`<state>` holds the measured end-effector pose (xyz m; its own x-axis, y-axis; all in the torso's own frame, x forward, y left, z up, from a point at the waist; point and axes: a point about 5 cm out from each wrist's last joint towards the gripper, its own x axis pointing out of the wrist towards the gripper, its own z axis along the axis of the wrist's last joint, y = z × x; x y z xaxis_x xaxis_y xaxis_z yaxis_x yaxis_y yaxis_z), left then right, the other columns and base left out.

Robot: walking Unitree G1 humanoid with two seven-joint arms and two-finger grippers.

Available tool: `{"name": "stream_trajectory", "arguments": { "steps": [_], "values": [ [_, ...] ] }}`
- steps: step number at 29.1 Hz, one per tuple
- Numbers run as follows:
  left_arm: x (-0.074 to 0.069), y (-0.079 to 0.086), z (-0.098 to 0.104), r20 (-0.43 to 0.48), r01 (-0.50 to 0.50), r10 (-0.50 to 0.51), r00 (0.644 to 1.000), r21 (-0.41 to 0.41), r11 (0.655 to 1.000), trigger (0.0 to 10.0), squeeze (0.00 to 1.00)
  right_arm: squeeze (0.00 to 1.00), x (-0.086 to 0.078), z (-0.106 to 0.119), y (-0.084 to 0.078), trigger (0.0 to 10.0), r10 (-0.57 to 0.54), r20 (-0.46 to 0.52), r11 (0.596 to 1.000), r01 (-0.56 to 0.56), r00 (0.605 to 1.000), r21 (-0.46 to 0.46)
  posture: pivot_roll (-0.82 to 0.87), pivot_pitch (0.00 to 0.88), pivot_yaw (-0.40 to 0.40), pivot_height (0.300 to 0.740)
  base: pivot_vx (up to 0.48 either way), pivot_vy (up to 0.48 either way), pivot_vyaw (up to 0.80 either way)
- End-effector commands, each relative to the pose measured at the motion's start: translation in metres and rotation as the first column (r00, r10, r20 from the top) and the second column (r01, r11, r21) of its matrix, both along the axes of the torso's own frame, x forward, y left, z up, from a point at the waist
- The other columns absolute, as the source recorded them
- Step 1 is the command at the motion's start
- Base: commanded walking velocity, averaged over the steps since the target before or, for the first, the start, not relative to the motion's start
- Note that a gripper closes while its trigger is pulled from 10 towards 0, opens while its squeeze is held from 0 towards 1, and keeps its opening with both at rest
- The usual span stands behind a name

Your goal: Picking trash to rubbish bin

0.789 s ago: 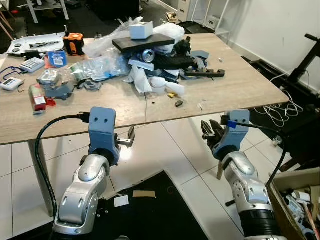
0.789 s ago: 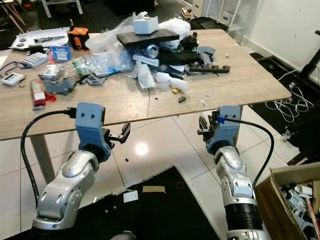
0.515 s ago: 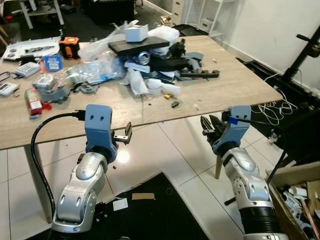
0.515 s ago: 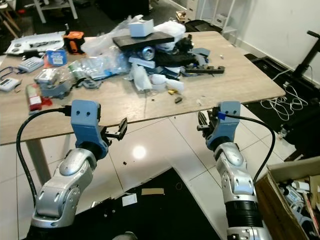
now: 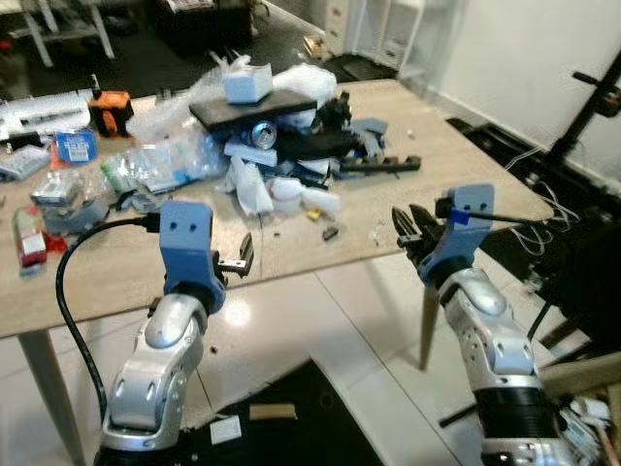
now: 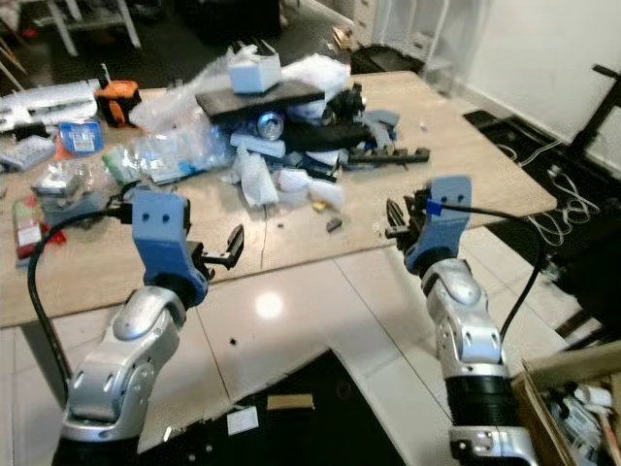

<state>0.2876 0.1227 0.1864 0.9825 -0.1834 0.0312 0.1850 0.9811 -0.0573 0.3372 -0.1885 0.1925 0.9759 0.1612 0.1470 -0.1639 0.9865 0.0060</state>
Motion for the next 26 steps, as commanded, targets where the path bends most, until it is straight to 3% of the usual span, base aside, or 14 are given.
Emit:
{"name": "stream_trajectory", "arguments": {
  "steps": [1, 5, 10, 12, 16, 19, 20, 22, 23, 24, 26],
  "values": [
    [0.0, 0.002, -0.003, -0.012, -0.014, 0.013, 1.0, -0.015, 1.0, 10.0, 0.0, 0.0, 0.001, 0.007, 0.007, 10.0, 0.037, 0.006, 0.999, -0.037, 0.999, -0.006, 0.18, 0.058, -0.042, 0.74, 0.412, 0.0, 0.0],
    [-0.001, 0.003, -0.003, -0.013, -0.012, 0.012, 1.0, -0.013, 1.0, 10.0, 0.0, 0.0, 0.003, 0.004, 0.007, 10.0, 0.067, -0.039, 0.997, -0.068, 0.997, -0.024, 0.18, 0.058, -0.042, 0.74, 0.413, 0.0, 0.0],
    [-0.001, 0.001, -0.005, -0.01, -0.004, 0.004, 1.0, 0.016, 1.0, 10.0, 0.0, 0.0, 0.005, -0.001, 0.01, 10.0, 0.173, -0.141, 0.979, -0.186, 0.975, -0.08, 0.18, 0.063, -0.039, 0.74, 0.0, 0.0, 0.0],
    [-0.001, 0.003, -0.005, -0.006, -0.001, 0.001, 1.0, 0.024, 1.0, 10.0, 0.0, 0.0, 0.003, -0.008, 0.015, 10.0, 0.248, -0.224, 0.953, -0.279, 0.943, -0.117, 0.18, 0.071, -0.035, 0.74, 0.0, 0.0, 0.0],
    [-0.003, 0.002, -0.006, -0.003, 0.018, -0.018, 1.0, 0.051, 0.999, 10.0, 0.0, 0.0, 0.0, -0.018, 0.019, 10.0, 0.299, -0.305, 0.919, -0.359, 0.904, -0.162, 0.18, 0.078, -0.047, 0.74, 0.0, 0.0, 0.0],
    [-0.003, 0.002, -0.005, -0.005, 0.026, -0.026, 1.0, 0.057, 0.998, 10.0, 0.0, 0.0, 0.001, -0.018, 0.02, 10.0, 0.321, -0.324, 0.909, -0.386, 0.89, -0.16, 0.19, 0.081, -0.052, 0.74, 0.0, 0.0, 0.0],
    [-0.003, 0.001, -0.006, -0.01, 0.054, -0.053, 0.999, 0.097, 0.994, 10.0, 0.0, 0.02, 0.001, -0.017, 0.024, 10.0, 0.372, -0.355, 0.889, -0.439, 0.858, -0.129, 0.19, 0.088, -0.054, 0.74, 0.0, 0.0, 0.0],
    [-0.003, 0.001, -0.006, -0.012, 0.063, -0.062, 0.998, 0.112, 0.992, 10.0, 0.0, 0.02, 0.001, -0.017, 0.025, 10.0, 0.388, -0.365, 0.882, -0.456, 0.846, -0.119, 0.19, 0.096, -0.058, 0.74, 0.0, 0.0, 0.0],
    [-0.003, -0.002, -0.007, -0.009, 0.123, -0.124, 0.992, 0.182, 0.976, 10.0, 0.0, 1.0, 0.0, -0.019, 0.028, 10.0, 0.445, -0.397, 0.855, -0.512, 0.802, -0.076, 0.19, 0.102, -0.057, 0.74, 0.0, 0.0, 0.0],
    [-0.003, -0.002, -0.007, -0.009, 0.123, -0.124, 0.992, 0.182, 0.976, 10.0, 0.0, 1.0, 0.0, -0.019, 0.028, 10.0, 0.445, -0.397, 0.855, -0.512, 0.802, -0.076, 0.19, 0.102, -0.057, 0.74, 0.0, 0.0, 0.0],
    [-0.004, -0.005, -0.01, -0.021, 0.203, -0.204, 0.979, 0.248, 0.947, 10.0, 0.0, 1.0, -0.001, -0.022, 0.032, 10.0, 0.506, -0.433, 0.818, -0.574, 0.746, -0.031, 0.19, 0.11, -0.059, 0.74, 0.0, 0.0, 0.0]
  ]
}}
